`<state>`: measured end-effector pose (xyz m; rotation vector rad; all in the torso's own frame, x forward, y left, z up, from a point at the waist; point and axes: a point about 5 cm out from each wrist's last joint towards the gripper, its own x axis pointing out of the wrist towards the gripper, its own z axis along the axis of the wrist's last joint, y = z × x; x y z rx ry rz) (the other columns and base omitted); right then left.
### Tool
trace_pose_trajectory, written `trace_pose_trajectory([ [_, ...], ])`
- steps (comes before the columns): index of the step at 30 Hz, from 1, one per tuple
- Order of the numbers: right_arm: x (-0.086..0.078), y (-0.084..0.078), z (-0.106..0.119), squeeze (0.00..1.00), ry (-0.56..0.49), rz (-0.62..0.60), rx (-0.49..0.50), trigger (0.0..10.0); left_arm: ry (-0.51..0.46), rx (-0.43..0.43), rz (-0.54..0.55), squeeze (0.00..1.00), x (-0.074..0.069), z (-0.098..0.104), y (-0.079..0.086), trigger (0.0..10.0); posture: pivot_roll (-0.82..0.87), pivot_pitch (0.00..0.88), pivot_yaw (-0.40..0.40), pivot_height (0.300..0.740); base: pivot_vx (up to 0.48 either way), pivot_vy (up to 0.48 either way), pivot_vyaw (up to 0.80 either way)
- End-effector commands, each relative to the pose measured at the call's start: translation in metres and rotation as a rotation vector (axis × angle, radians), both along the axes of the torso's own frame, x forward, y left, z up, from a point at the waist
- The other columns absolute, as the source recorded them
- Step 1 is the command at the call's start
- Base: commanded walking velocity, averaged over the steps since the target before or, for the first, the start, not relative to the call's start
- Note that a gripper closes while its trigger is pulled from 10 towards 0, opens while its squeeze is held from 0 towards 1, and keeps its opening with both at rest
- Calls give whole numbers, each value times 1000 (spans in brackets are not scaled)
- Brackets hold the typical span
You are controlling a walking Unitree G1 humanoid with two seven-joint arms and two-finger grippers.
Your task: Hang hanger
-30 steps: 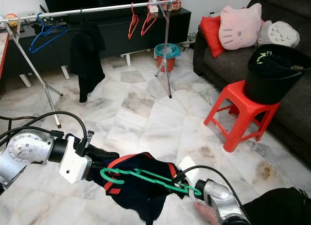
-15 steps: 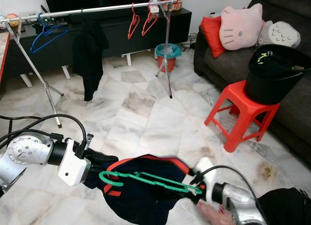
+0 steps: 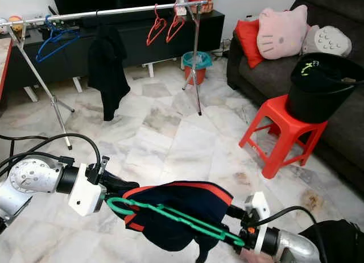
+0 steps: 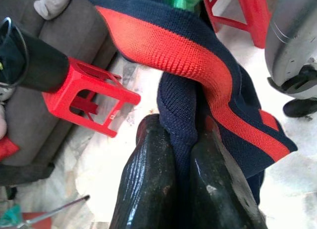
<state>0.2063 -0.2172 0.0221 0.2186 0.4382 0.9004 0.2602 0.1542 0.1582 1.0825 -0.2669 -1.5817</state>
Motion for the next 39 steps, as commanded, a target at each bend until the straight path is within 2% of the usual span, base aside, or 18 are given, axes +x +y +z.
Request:
trace_pose_trajectory([
  [1, 0, -4, -6, 0, -2, -31, -92, 10000, 7, -16, 26, 0, 2, 2, 4, 10000, -115, 0, -19, 740, 0, 0, 0],
  [6, -6, -6, -23, 0, 80, -24, -256, 10000, 21, -8, 35, 0, 2, 1, 5, 10000, -112, 0, -22, 740, 0, 0, 0],
  [7, -9, -6, -25, 27, 97, -6, -290, 10000, 29, -14, 45, 0, 2, 1, 5, 10000, -112, 0, -22, 740, 0, 0, 0],
  [8, -10, -4, -25, 894, 101, 0, -278, 10000, 33, -17, 47, 0, 2, 1, 5, 10000, -107, 0, -22, 740, 0, 0, 0],
  [9, -10, -2, -24, 1000, 109, 5, -246, 10000, 36, -19, 49, 0, 2, 1, 5, 10000, -107, 0, -22, 740, 0, 0, 0],
  [11, -11, 0, -22, 1000, 104, 21, -224, 10000, 41, -20, 51, 0, 2, 1, 5, 10000, -107, 0, -22, 740, 0, 0, 0],
  [16, -10, 15, -7, 1000, 54, 110, -98, 10000, 65, -35, 81, 0, 4, 0, 6, 10000, -111, 0, -20, 740, 0, 0, 0],
  [21, -13, 14, -2, 1000, 45, 136, -85, 10000, 72, -31, 103, 0, 5, -4, 8, 10000, -112, 0, -20, 740, 0, 0, 0],
  [24, -2, 3, -2, 1000, -14, 21, -177, 10000, 70, -3, 109, 0, 5, -9, 11, 10000, -119, 0, -18, 740, 0, 0, 0],
  [26, 13, -10, -3, 1000, -80, -124, -310, 10000, 72, 15, 105, 0, 4, -12, 12, 10000, -123, 0, -17, 740, 0, 0, 0],
  [27, 20, -18, -4, 400, -96, -205, -366, 10000, 77, 16, 106, 0, 3, -13, 12, 10000, -123, 0, -17, 740, 0, 0, 0],
  [28, 31, -28, 0, 0, -129, -327, -408, 10000, 81, 20, 103, 0, 2, -14, 12, 10000, -123, 0, -17, 740, 0, 0, 0],
  [29, 35, -32, 3, 0, -134, -375, -412, 10000, 80, 25, 100, 0, 2, -15, 12, 10000, -123, 0, -17, 740, 0, 0, 0],
  [33, 40, -33, 6, 0, -161, -401, -428, 10000, 82, 18, 104, 0, 2, -14, 11, 10000, -123, 0, -17, 740, 0, 0, 0],
  [39, 40, -17, 7, 0, -168, -354, -331, 10000, 83, 21, 104, 0, 2, -14, 11, 10000, -117, 0, -17, 740, 0, 0, 0],
])
